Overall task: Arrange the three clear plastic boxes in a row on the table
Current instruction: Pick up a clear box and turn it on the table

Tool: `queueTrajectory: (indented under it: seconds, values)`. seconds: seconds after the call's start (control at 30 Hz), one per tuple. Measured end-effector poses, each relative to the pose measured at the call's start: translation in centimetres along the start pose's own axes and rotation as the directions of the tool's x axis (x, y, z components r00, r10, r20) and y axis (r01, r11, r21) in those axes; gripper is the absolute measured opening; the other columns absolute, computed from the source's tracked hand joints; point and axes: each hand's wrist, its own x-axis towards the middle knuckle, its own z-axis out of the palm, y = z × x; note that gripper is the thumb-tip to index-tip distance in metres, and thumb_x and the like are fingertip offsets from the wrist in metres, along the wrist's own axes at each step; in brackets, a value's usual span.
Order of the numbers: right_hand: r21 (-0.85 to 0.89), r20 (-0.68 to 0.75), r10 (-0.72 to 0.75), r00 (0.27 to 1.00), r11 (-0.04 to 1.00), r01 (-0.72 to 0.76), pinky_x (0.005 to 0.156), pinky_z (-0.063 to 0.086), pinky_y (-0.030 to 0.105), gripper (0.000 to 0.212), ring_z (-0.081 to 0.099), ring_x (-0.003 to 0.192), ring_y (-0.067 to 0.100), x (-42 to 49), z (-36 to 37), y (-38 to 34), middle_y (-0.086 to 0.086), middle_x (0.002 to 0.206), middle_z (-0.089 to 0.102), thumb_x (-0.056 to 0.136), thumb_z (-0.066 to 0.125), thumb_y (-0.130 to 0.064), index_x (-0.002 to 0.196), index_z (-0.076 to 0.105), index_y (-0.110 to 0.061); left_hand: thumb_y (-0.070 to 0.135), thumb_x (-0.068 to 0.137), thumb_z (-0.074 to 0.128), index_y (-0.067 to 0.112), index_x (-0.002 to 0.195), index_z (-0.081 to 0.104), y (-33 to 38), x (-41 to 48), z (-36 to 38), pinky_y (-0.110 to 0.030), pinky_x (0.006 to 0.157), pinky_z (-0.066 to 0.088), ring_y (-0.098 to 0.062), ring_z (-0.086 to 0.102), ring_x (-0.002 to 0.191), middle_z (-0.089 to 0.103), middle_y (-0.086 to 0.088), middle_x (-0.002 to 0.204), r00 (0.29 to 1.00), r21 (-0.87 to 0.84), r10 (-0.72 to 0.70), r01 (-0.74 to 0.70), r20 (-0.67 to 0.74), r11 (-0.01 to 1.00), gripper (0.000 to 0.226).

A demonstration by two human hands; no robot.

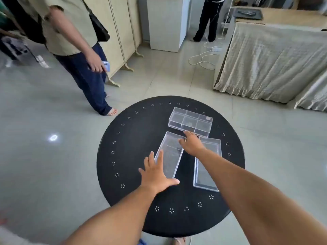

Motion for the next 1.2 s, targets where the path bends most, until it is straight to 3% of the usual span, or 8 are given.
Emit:
queueTrajectory:
  seconds: [0.3,0.5,0.7,0.8,0.93,1.07,1.13,1.2]
  values:
    - [0.181,0.049,0.083,0.995,0.979,-0.09,0.109,0.033,0.034,0.065,0.043,0.138,0.03,2.2,2.6,0.4,0.011,0.153,0.042,0.094,0.052,-0.041,0.152,0.036,-0.016,0.058,0.058,0.08,0.042,0.151,-0.009,-2.3,-0.5,3.8,-0.04,0.103,0.047,-0.027,0.034,0.134,0.021,-0.007,0.153,0.972,-0.169,-0.061,0.023,-0.226,0.985,0.13]
    - [0.286,-0.023,0.073,0.997,0.956,-0.064,0.083,0.035,0.024,0.046,0.056,0.098,0.019,3.5,2.6,0.3,-0.002,0.107,0.06,0.092,0.057,-0.035,0.135,0.053,-0.02,0.045,0.062,0.077,0.049,0.148,0.0,-3.9,0.4,2.3,-0.037,0.1,0.048,-0.02,0.035,0.134,0.025,0.001,0.144,0.966,-0.324,-0.055,-0.032,-0.254,0.946,0.115]
    - [0.507,-0.1,0.03,0.995,0.862,0.025,0.086,0.045,0.03,0.027,0.063,0.095,0.019,5.1,0.6,-1.3,-0.004,0.094,0.068,0.089,0.06,-0.035,0.107,0.069,-0.018,0.033,0.064,0.079,0.046,0.145,0.023,-4.9,3.4,-2.6,-0.032,0.1,0.047,-0.016,0.051,0.118,0.034,0.001,0.135,0.95,-0.735,-0.213,-0.025,-0.228,0.677,0.099]
    - [0.562,-0.09,-0.005,0.996,0.826,0.054,0.09,0.046,0.033,0.02,0.06,0.089,0.015,5.0,-0.6,-1.5,-0.007,0.089,0.066,0.09,0.06,-0.034,0.099,0.069,-0.019,0.04,0.066,0.076,0.049,0.134,0.037,-5.8,4.9,-5.2,-0.036,0.098,0.049,-0.019,0.06,0.107,0.055,0.0,0.12,0.954,-0.869,-0.267,0.016,-0.134,0.494,0.078]
    - [0.588,-0.003,-0.037,0.999,0.808,0.032,0.088,0.046,0.034,0.026,0.058,0.089,0.013,4.3,-0.7,-0.5,-0.006,0.09,0.062,0.08,0.068,-0.044,0.092,0.061,-0.021,0.054,0.082,0.063,0.033,0.109,0.057,-5.8,6.5,-8.4,-0.038,0.076,0.051,-0.024,0.063,0.083,0.062,-0.005,0.105,0.955,-0.865,-0.28,0.218,0.095,0.452,0.034]
    - [0.541,0.023,-0.034,0.999,0.841,0.016,0.068,0.043,0.021,0.039,0.063,0.087,0.01,3.1,-0.1,1.0,-0.005,0.091,0.063,0.077,0.079,-0.042,0.098,0.06,-0.015,0.077,0.079,0.046,0.024,0.113,0.064,-5.7,8.3,-10.6,-0.037,0.067,0.053,-0.038,0.068,0.084,0.057,-0.024,0.116,0.829,-0.746,-0.289,0.558,0.478,0.365,0.066]
    - [0.474,-0.017,0.016,1.0,0.881,-0.006,0.058,0.041,0.019,0.031,0.054,0.065,0.009,2.5,0.4,1.4,-0.008,0.071,0.054,0.077,0.08,-0.041,0.073,0.055,-0.024,0.083,0.079,0.036,0.02,0.118,0.063,-5.7,9.4,-10.7,-0.035,0.062,0.052,-0.041,0.069,0.089,0.057,-0.026,0.115,0.802,-0.707,-0.327,0.596,0.5,0.381,0.079]
    - [0.414,-0.052,0.087,0.995,0.908,-0.057,0.057,0.04,0.026,0.05,0.044,0.055,0.015,2.1,1.0,1.6,-0.006,0.057,0.043,0.069,0.079,-0.054,0.058,0.042,-0.022,0.085,0.079,0.027,0.017,0.12,0.06,-5.3,10.2,-10.7,-0.037,0.064,0.054,-0.04,0.069,0.091,0.062,-0.023,0.108,0.804,-0.696,-0.363,0.592,0.471,0.407,0.086]
